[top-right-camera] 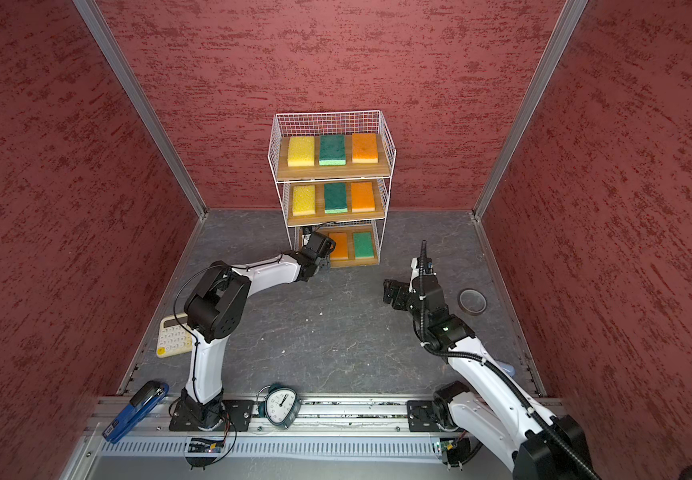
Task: Place and organize the cleaning sponges onto the shelf
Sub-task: 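Open the left gripper and withdraw it while the right gripper moves toward the bottom shelf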
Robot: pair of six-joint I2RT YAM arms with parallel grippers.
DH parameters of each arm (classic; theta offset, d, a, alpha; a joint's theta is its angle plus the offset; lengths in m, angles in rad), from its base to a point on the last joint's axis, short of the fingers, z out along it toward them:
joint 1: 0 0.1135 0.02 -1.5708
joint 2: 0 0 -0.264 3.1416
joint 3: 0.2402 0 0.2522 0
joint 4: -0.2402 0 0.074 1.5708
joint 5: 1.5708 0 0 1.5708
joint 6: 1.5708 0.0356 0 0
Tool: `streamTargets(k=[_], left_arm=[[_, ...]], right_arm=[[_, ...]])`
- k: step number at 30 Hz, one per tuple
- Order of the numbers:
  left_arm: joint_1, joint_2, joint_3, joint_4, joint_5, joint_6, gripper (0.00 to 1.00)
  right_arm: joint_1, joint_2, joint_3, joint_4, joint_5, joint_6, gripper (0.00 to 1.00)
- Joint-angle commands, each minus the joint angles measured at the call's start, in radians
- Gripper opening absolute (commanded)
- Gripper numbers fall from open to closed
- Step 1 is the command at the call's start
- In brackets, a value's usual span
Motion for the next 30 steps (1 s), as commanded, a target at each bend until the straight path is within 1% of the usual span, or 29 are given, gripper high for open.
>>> streamTargets(k=[1,3,5,6,11,14,18,20,21,23,26,30], left_arm=[[-0.017,-0.089,-0.043,0.008,-0.026,0.01,0.77],[-0.03,-0.143,-0.09,0.022,-0.012,0.017,0.77],[-0.051,-0.209,-0.153,0.066,0.014,0.061,0.76],[-0.065,-0.244,-0.182,0.072,0.008,0.079,0.76],[-0.096,-0.422,-0.316,0.015,0.006,0.101,0.76],[-0.098,-0.533,-0.397,-0.028,0.018,0.09,0.74],[-0.076,-0.673,-0.481,-0.109,0.027,0.053,0.72],[-0.031,-0.739,-0.53,-0.13,0.087,0.029,0.7],[-0.005,-0.768,-0.553,-0.133,0.12,0.019,0.69],[0.042,-0.835,-0.606,-0.135,0.164,0.012,0.67],[0.077,-0.922,-0.658,-0.15,0.173,0.02,0.67],[0.143,-0.986,-0.696,-0.171,0.211,0.015,0.66]], right_arm=[[-0.008,0.001,-0.019,0.039,-0.041,0.033,0.91],[-0.008,0.015,-0.027,0.064,-0.077,0.059,0.91],[-0.008,0.034,-0.034,0.091,-0.117,0.093,0.9],[-0.007,0.043,-0.039,0.105,-0.137,0.112,0.89],[0.016,0.103,-0.051,0.203,-0.195,0.205,0.86],[0.063,0.182,-0.043,0.296,-0.209,0.266,0.84],[0.141,0.343,-0.013,0.458,-0.237,0.369,0.75],[0.176,0.415,0.004,0.545,-0.246,0.424,0.68],[0.189,0.448,0.01,0.588,-0.247,0.451,0.63],[0.213,0.525,0.03,0.69,-0.258,0.506,0.46],[0.241,0.642,0.078,0.795,-0.254,0.56,0.28],[0.258,0.788,0.149,0.936,-0.27,0.637,0.14]])
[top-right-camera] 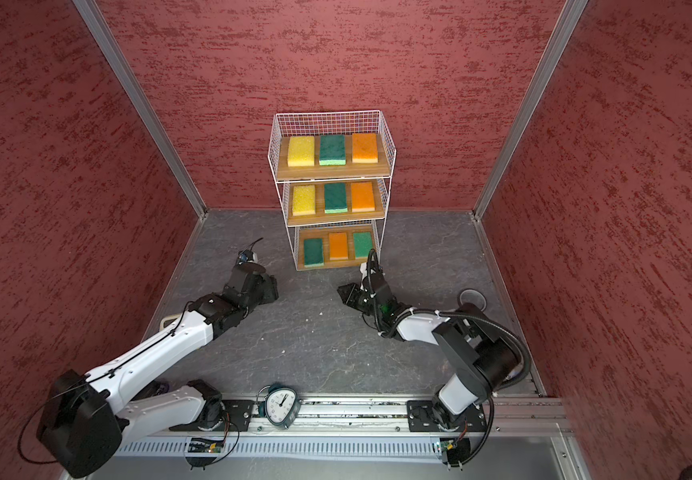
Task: Place and organize the cleaning sponges onto the shelf
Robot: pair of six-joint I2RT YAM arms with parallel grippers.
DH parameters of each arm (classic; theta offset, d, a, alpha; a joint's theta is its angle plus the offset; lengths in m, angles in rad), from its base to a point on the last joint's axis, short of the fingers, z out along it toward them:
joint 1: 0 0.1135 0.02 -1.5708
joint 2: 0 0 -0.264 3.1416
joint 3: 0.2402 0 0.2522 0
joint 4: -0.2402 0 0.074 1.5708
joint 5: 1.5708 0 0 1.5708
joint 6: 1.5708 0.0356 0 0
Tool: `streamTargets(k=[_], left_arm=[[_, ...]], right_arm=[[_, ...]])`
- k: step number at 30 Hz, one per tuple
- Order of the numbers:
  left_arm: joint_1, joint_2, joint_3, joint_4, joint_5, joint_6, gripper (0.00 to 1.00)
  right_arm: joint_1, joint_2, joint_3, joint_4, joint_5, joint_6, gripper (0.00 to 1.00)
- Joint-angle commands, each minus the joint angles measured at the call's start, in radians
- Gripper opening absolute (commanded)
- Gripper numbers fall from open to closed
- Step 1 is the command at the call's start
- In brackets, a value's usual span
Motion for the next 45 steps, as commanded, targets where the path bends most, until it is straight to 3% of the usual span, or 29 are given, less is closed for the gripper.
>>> streamTargets(k=[1,4,11,24,29,45], left_arm=[[0.054,-0.044,-0.027,-0.021,0.064,-0.01,0.65],[0.112,-0.069,-0.053,-0.006,0.117,-0.015,0.65],[0.18,-0.094,-0.073,0.027,0.176,-0.01,0.65],[0.208,-0.108,-0.104,0.096,0.22,-0.033,0.66],[0.21,-0.076,-0.094,0.106,0.215,-0.03,0.66],[0.212,-0.008,-0.094,0.136,0.205,-0.049,0.67]], right_arm=[[0.014,0.105,0.069,0.234,-0.027,0.128,0.1],[0.03,0.211,0.116,0.309,-0.027,0.191,0.0],[0.06,0.337,0.237,0.303,0.021,0.215,0.0],[0.082,0.47,0.315,0.329,0.167,0.293,0.0],[0.083,0.538,0.322,0.423,0.208,0.376,0.0],[0.088,0.624,0.439,0.362,0.314,0.419,0.0]])
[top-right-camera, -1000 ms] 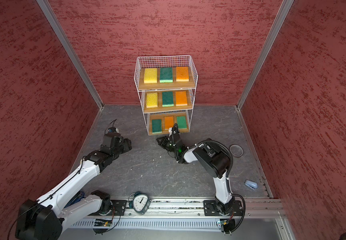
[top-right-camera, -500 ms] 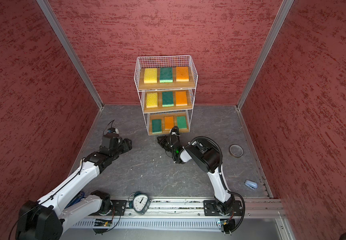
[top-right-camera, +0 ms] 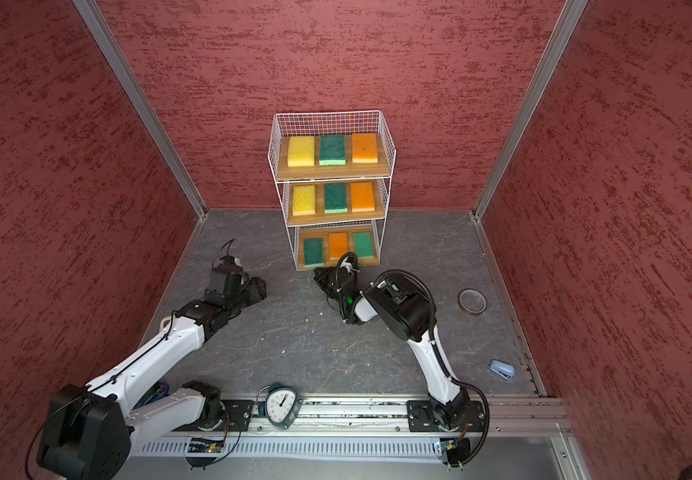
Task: Place and organize the cleaning sponges onto the shelf
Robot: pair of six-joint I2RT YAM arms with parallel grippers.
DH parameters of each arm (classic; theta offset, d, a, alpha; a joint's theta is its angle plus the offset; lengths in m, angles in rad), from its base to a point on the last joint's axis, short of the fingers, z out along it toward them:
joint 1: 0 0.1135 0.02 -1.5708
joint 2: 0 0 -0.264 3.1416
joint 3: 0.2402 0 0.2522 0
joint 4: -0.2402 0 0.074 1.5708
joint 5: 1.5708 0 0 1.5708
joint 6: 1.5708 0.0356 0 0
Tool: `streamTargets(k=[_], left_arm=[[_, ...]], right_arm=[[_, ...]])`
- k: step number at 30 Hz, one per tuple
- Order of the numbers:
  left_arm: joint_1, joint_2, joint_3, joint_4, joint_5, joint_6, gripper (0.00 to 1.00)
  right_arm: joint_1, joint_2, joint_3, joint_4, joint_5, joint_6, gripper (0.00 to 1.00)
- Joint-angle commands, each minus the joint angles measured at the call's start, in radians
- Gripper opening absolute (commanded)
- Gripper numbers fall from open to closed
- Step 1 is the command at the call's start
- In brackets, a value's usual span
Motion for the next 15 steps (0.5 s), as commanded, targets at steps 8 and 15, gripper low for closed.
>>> streamTargets(k=[8,15], left_arm=[[0.007,0.013,0.013,0.021,-0.014,-0.016,0.67],[0.007,0.019,0.005,0.027,-0.012,-0.03,0.67]], right_arm=[[0.013,0.058,0.071,-0.03,0.064,0.044,0.0],[0.019,0.097,0.087,-0.014,0.076,0.068,0.0]])
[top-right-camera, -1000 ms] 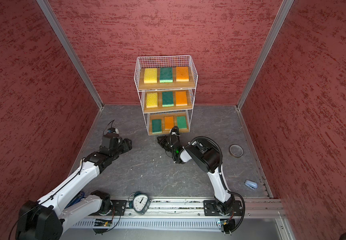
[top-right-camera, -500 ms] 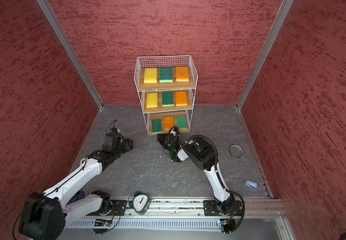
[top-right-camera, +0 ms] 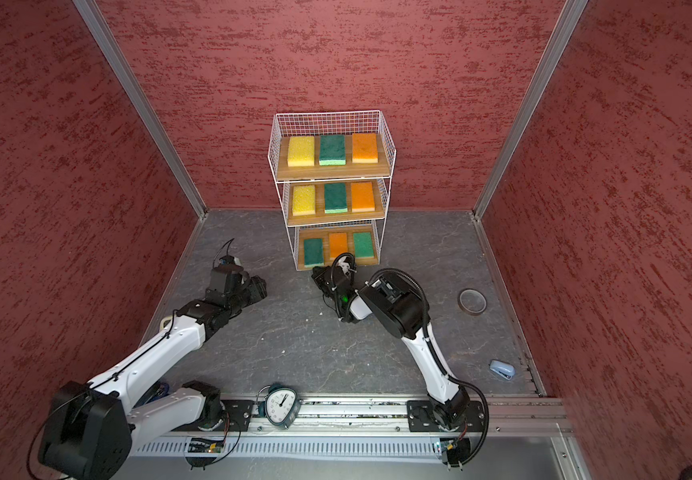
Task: Place and organize the cleaning sponges onto the shelf
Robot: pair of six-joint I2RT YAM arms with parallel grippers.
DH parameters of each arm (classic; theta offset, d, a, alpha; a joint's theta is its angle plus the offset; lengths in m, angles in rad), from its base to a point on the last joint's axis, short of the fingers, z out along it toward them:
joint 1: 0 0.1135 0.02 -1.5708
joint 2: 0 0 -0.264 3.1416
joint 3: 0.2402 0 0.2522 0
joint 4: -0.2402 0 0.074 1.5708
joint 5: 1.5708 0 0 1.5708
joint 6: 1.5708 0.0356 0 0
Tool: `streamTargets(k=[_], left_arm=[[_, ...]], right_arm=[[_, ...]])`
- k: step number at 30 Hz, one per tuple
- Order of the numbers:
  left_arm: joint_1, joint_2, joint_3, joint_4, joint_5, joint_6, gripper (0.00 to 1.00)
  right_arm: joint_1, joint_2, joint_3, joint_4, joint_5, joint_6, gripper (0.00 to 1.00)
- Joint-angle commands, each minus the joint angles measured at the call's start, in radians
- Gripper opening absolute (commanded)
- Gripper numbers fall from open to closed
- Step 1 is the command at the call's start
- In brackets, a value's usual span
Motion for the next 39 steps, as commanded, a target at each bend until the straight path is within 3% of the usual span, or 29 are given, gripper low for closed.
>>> streamTargets(k=[1,28,39], left_arm=[[0.005,0.008,0.003,0.018,-0.009,-0.015,0.67],[-0.023,0.056,-0.013,0.032,-0.019,-0.069,0.67],[-0.053,0.09,-0.016,0.048,-0.033,-0.084,0.67]], right_arm=[[0.011,0.04,0.013,0.009,0.038,0.035,0.0],[0.017,0.119,0.109,-0.037,0.06,0.042,0.0],[0.008,0.098,0.069,-0.043,0.083,0.032,0.0]])
